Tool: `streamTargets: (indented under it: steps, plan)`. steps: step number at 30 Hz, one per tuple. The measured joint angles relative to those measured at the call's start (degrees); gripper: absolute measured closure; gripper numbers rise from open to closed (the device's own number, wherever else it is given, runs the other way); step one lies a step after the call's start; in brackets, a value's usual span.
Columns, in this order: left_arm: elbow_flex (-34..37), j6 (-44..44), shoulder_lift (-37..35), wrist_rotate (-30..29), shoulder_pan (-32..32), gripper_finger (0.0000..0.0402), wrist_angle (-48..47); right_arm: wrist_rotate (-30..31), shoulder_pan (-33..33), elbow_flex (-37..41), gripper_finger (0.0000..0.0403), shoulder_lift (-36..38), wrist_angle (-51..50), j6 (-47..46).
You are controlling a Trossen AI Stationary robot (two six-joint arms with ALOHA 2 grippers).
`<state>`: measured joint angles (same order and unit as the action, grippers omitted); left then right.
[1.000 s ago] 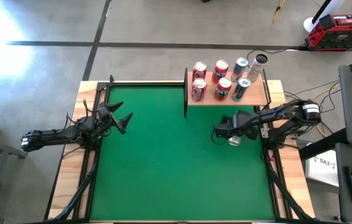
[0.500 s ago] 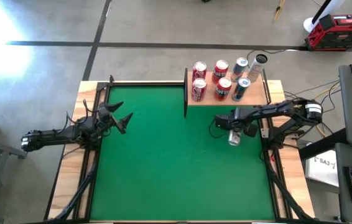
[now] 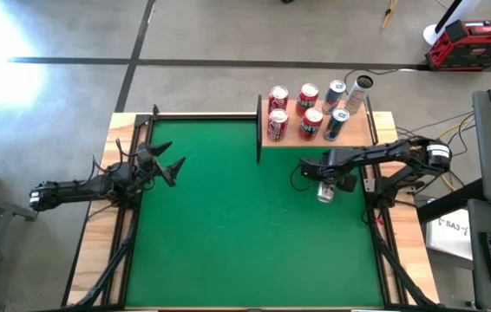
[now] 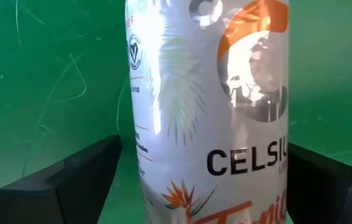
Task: Place canned beverage on shelf
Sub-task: Put the white yellow soda can on the shelf aligned with the other white yellow soda can
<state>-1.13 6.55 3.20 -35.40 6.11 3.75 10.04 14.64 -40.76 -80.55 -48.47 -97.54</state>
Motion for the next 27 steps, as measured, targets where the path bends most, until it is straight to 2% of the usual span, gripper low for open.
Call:
streamTargets:
  steps: [4, 9, 15, 20, 27]
  plan:
    - [0.0, 0.0, 0.0, 0.0, 0.0, 0.0015, 0.0, 0.2, 0.0, 0.6, 0.0068, 0.1, 1.3, -1.1]
    - [0.0, 0.0, 0.0, 0.0, 0.0, 0.0015, 0.0, 0.5, 0.0, 0.6, 0.0169, 0.1, 1.5, -2.6]
    - [0.0, 0.0, 0.0, 0.0, 0.0, 0.0015, 0.0, 0.6, -0.6, 0.8, 0.0171, 0.5, 1.6, -4.9]
    - [0.0, 0.0, 0.0, 0.0, 0.0, 0.0015, 0.0, 3.7, -4.1, 1.0, 0.0171, 2.6, 2.1, -5.0]
    - [0.0, 0.0, 0.0, 0.0, 0.0, 0.0015, 0.0, 16.0, -14.0, 1.0, 0.0171, 5.9, 0.1, -14.6]
